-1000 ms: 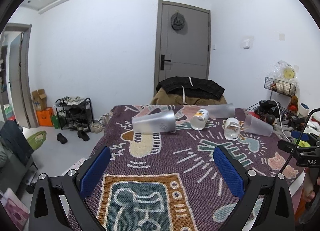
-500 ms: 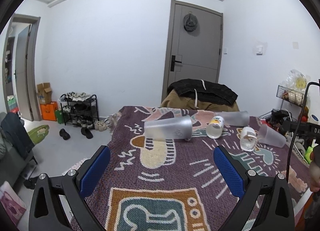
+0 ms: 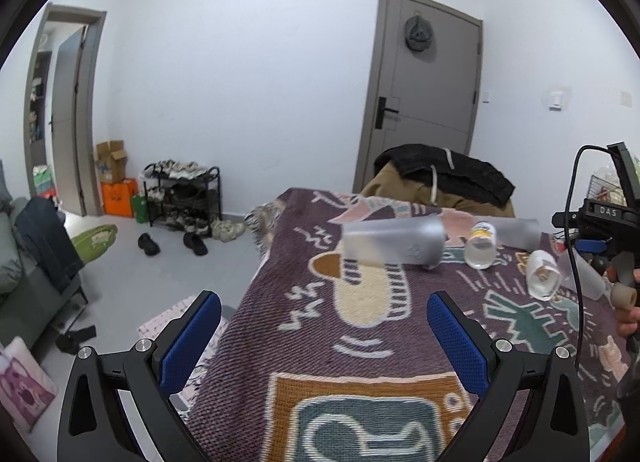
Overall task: Flip cup upside down
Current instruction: 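Move the right gripper down to the labeled bottle lying on its side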
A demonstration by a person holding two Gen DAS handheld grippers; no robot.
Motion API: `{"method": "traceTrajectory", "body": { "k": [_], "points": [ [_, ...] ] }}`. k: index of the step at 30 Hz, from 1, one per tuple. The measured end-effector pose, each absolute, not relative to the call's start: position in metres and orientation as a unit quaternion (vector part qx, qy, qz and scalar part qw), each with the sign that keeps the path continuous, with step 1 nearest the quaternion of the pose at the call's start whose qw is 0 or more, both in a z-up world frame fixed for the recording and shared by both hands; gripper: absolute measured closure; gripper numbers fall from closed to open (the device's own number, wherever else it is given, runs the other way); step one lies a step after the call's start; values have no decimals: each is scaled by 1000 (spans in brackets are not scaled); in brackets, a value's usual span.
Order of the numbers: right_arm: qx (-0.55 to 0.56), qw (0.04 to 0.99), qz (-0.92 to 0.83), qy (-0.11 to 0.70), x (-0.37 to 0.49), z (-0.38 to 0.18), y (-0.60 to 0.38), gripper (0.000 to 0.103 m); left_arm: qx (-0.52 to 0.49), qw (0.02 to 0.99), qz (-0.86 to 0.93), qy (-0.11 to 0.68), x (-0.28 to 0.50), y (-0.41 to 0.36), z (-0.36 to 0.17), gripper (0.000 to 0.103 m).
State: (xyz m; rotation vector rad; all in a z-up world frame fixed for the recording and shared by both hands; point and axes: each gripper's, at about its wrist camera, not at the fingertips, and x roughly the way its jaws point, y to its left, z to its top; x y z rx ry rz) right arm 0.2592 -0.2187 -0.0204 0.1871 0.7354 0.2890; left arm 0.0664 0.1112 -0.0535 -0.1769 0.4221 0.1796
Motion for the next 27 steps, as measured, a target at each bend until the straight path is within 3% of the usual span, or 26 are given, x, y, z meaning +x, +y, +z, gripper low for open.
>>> {"method": "traceTrajectory", "body": {
  "k": [27],
  "points": [
    [145,869,85,465,415,-93,-181,1,-144,947,103,267,82,158,-97,0]
  ]
}}
